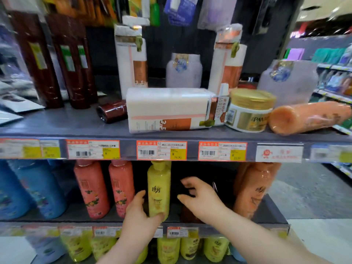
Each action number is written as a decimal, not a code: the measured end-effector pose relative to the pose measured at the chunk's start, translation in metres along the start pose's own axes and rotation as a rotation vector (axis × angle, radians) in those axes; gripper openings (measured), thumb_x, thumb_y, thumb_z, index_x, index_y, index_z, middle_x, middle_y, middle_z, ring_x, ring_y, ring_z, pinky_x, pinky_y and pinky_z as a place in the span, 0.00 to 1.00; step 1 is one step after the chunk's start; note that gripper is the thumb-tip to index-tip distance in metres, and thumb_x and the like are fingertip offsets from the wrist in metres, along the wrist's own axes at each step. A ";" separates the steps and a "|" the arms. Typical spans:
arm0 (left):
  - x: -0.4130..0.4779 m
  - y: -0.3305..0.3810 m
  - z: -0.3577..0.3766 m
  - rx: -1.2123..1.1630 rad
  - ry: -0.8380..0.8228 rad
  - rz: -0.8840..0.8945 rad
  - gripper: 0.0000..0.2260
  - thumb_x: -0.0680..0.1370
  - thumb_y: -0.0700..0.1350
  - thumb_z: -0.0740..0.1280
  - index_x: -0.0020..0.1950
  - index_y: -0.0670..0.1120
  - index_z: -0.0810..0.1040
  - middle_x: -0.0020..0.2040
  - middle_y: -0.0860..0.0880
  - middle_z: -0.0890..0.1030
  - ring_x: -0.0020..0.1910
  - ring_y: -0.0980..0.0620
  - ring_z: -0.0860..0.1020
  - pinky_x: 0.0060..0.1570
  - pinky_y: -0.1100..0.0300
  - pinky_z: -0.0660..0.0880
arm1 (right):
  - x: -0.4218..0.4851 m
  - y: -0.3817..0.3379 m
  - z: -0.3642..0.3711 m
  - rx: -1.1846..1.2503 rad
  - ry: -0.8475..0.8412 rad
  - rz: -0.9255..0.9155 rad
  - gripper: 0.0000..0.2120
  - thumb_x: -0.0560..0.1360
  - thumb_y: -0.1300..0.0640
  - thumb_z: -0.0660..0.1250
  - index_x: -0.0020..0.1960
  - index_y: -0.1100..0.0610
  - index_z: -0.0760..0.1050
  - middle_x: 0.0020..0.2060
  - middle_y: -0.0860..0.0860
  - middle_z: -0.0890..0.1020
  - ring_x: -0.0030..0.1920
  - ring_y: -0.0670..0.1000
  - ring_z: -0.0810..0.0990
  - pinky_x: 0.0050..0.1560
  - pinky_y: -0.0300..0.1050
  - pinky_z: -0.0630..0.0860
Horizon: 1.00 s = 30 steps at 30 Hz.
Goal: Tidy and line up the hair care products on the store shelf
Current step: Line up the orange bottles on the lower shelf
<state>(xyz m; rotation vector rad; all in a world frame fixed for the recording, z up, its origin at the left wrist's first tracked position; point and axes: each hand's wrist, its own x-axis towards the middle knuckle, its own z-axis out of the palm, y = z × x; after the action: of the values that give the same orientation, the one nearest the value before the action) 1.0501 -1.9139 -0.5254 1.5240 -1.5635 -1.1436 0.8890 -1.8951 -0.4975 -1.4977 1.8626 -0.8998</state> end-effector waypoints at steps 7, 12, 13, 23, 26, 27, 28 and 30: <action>-0.045 0.056 -0.040 0.128 -0.111 0.084 0.26 0.68 0.44 0.73 0.64 0.49 0.70 0.61 0.48 0.75 0.60 0.51 0.73 0.62 0.56 0.69 | -0.058 -0.064 -0.037 -0.106 -0.018 -0.077 0.21 0.74 0.54 0.67 0.66 0.51 0.70 0.62 0.47 0.75 0.62 0.45 0.73 0.64 0.37 0.68; -0.079 0.100 -0.059 0.200 -0.191 0.183 0.25 0.71 0.48 0.71 0.66 0.51 0.68 0.64 0.51 0.73 0.63 0.53 0.72 0.62 0.59 0.69 | -0.097 -0.105 -0.068 -0.163 -0.033 -0.091 0.18 0.74 0.51 0.66 0.63 0.49 0.72 0.61 0.46 0.76 0.61 0.45 0.73 0.63 0.38 0.69; -0.085 0.109 -0.062 0.211 -0.193 0.213 0.25 0.71 0.48 0.71 0.66 0.51 0.69 0.63 0.52 0.73 0.62 0.54 0.72 0.61 0.59 0.70 | -0.104 -0.112 -0.075 -0.172 -0.032 -0.084 0.18 0.74 0.51 0.66 0.63 0.49 0.72 0.60 0.45 0.76 0.61 0.45 0.74 0.63 0.39 0.69; -0.113 0.218 -0.054 0.256 -0.220 0.510 0.24 0.71 0.50 0.71 0.66 0.51 0.70 0.61 0.51 0.74 0.61 0.51 0.73 0.60 0.57 0.70 | -0.151 -0.142 -0.175 -0.264 0.135 -0.014 0.15 0.71 0.50 0.68 0.57 0.49 0.76 0.55 0.48 0.80 0.56 0.49 0.78 0.61 0.46 0.73; -0.117 0.248 -0.034 0.277 -0.237 0.577 0.25 0.71 0.50 0.71 0.66 0.50 0.70 0.65 0.50 0.73 0.63 0.50 0.72 0.63 0.56 0.69 | -0.160 -0.136 -0.211 -0.292 0.165 0.013 0.12 0.72 0.50 0.68 0.55 0.50 0.78 0.52 0.47 0.80 0.53 0.48 0.78 0.58 0.44 0.74; -0.118 0.256 -0.026 0.294 -0.248 0.597 0.25 0.71 0.50 0.71 0.67 0.50 0.70 0.65 0.49 0.73 0.64 0.50 0.72 0.64 0.55 0.69 | -0.161 -0.132 -0.223 -0.314 0.169 0.013 0.12 0.73 0.49 0.67 0.55 0.51 0.78 0.51 0.47 0.80 0.53 0.47 0.78 0.56 0.42 0.74; -0.118 0.264 -0.017 0.317 -0.259 0.622 0.25 0.71 0.50 0.70 0.67 0.50 0.70 0.65 0.49 0.73 0.64 0.49 0.71 0.64 0.54 0.69 | -0.162 -0.127 -0.236 -0.341 0.170 0.007 0.13 0.73 0.49 0.67 0.56 0.51 0.77 0.51 0.47 0.80 0.52 0.47 0.78 0.55 0.41 0.74; -0.117 0.279 0.002 0.388 -0.271 0.686 0.25 0.72 0.51 0.70 0.67 0.50 0.69 0.65 0.49 0.73 0.65 0.49 0.71 0.63 0.55 0.69 | -0.159 -0.114 -0.260 -0.393 0.170 0.008 0.13 0.73 0.51 0.67 0.56 0.53 0.77 0.51 0.48 0.79 0.52 0.46 0.76 0.51 0.38 0.71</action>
<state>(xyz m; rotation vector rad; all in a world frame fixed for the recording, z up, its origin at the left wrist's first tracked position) 0.9457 -1.8159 -0.2587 0.9175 -2.3498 -0.6861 0.7847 -1.7183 -0.2453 -1.6807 2.2680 -0.7016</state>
